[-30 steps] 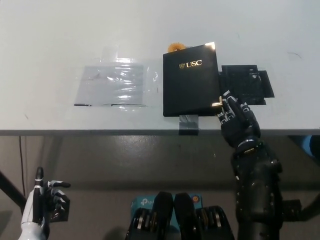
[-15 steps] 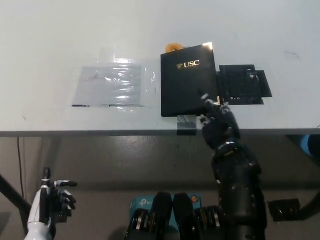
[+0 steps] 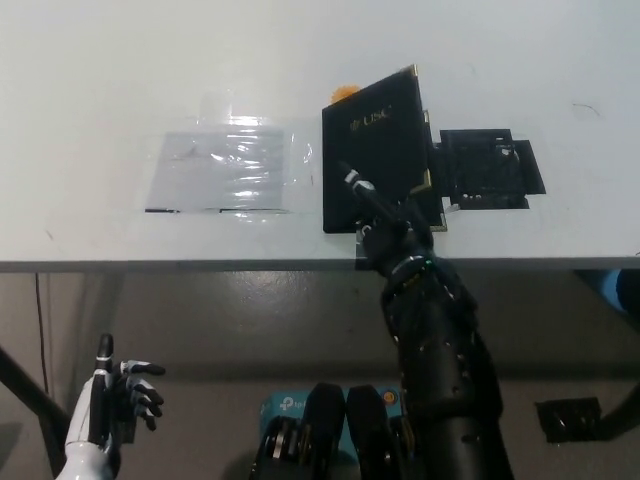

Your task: The robot uses its right hand to push the cover of the diary kept in the middle of the desk towards the left to open it

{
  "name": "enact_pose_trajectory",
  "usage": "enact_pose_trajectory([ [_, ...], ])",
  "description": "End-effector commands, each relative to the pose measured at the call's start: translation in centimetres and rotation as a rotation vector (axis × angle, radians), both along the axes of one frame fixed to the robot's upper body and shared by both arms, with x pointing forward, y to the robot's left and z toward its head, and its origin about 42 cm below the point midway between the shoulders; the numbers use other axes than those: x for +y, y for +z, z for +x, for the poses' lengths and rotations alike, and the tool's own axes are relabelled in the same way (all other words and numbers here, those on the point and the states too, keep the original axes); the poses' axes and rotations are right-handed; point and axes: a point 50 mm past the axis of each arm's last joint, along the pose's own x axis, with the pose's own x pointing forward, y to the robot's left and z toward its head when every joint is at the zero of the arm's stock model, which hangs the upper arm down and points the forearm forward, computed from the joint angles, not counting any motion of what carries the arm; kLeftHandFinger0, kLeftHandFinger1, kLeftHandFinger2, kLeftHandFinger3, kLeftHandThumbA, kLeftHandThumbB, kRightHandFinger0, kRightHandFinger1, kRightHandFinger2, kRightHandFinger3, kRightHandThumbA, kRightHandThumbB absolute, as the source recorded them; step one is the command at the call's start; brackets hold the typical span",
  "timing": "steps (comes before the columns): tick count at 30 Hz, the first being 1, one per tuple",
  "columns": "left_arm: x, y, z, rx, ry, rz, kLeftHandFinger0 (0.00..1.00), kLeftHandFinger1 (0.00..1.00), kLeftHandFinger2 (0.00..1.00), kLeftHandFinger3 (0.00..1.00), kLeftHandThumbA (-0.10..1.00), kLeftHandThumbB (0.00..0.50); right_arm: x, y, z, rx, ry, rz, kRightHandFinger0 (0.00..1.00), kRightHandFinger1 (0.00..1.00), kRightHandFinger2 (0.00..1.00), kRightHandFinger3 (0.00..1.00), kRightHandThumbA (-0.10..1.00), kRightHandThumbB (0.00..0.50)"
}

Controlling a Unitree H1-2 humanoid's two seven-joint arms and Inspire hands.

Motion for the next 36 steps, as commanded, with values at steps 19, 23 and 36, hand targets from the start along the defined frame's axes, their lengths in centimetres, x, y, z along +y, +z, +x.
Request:
enact_pose_trajectory([
  [19, 1.0, 2.7, 1.6, -0.067, -0.061, 0.121, 0.17, 0.26, 0.23, 0.34, 1.0, 0.373, 0.9, 0.4, 0.0, -0.543, 0.457, -1.131, 1.0, 1.0, 1.0, 1.0, 1.0, 0.174],
  [23, 1.0, 2.7, 2.2, -0.08, -0.093, 0.126, 0.22, 0.27, 0.25, 0.34, 1.0, 0.45, 1.7, -0.2, -0.5, -0.541, 0.459, -1.119, 1.0, 1.0, 1.0, 1.0, 1.0, 0.208],
  [36, -0.2, 3.1, 2.7, -0.074, -0.129, 0.125, 0.19, 0.23, 0.21, 0.36, 1.0, 0.462, 5.7, -2.8, -3.3, -0.678, 0.62, -1.319, 0.51, 0.62, 0.67, 1.0, 1.0, 0.17],
])
